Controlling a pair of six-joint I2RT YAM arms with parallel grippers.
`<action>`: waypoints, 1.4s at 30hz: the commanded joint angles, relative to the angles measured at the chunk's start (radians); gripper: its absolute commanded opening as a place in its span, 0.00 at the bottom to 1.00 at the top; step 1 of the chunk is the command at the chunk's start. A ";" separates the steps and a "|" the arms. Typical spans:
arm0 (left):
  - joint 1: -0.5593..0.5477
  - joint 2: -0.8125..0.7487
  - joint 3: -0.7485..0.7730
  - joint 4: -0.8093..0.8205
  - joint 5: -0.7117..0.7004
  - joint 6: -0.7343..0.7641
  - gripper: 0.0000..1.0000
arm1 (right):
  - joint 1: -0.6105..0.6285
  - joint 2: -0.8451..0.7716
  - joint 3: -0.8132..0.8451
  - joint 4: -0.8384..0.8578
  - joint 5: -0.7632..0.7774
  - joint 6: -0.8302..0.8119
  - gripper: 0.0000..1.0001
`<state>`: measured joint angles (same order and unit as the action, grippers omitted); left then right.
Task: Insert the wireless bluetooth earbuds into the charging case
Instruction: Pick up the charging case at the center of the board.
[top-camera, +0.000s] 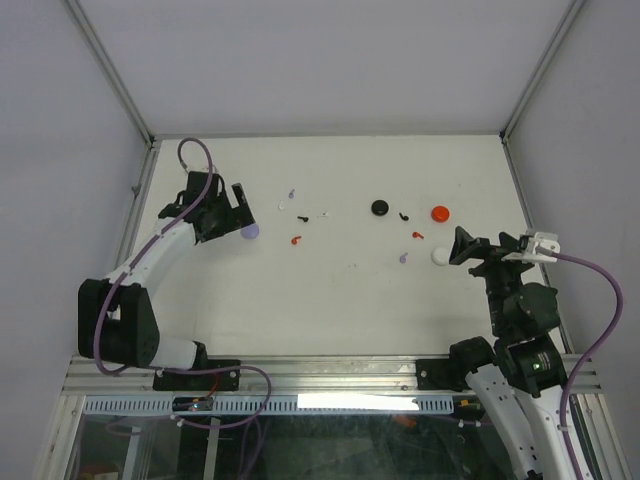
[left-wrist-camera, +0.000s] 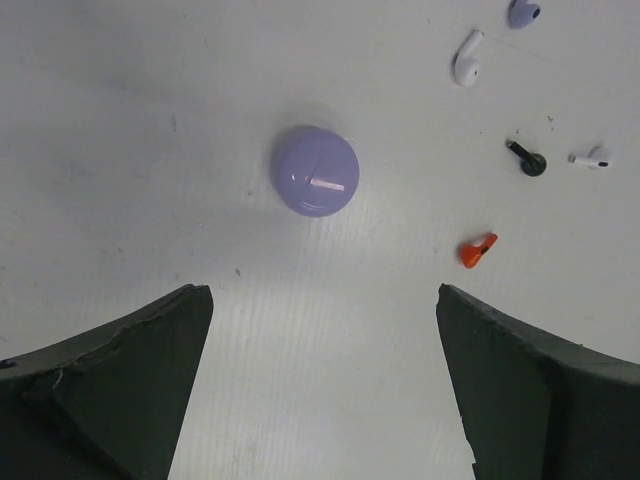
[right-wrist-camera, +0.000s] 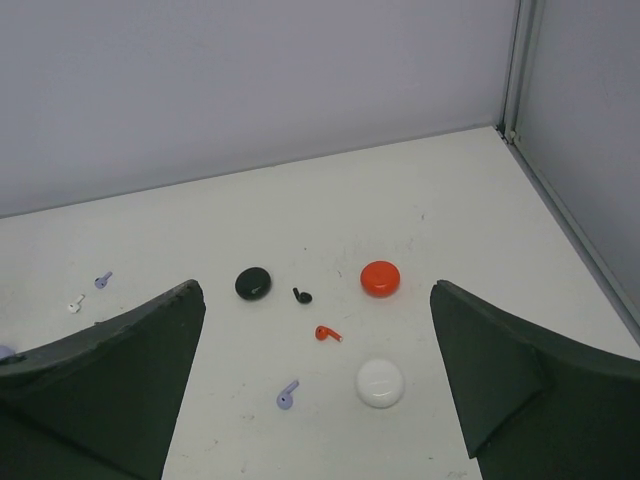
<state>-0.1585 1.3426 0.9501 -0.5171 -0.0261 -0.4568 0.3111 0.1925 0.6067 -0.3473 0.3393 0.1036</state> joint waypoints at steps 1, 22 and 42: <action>-0.043 0.133 0.118 -0.023 -0.078 0.045 0.99 | -0.004 -0.034 -0.004 0.065 -0.004 0.001 0.99; -0.045 0.566 0.393 -0.121 -0.040 0.206 0.85 | -0.004 -0.056 -0.017 0.077 0.012 -0.013 0.99; -0.132 0.556 0.349 -0.118 -0.070 0.261 0.46 | -0.004 -0.028 -0.005 0.069 -0.022 -0.011 0.99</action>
<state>-0.2562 1.9312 1.3163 -0.6392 -0.1116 -0.2096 0.3111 0.1459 0.5831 -0.3328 0.3355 0.0986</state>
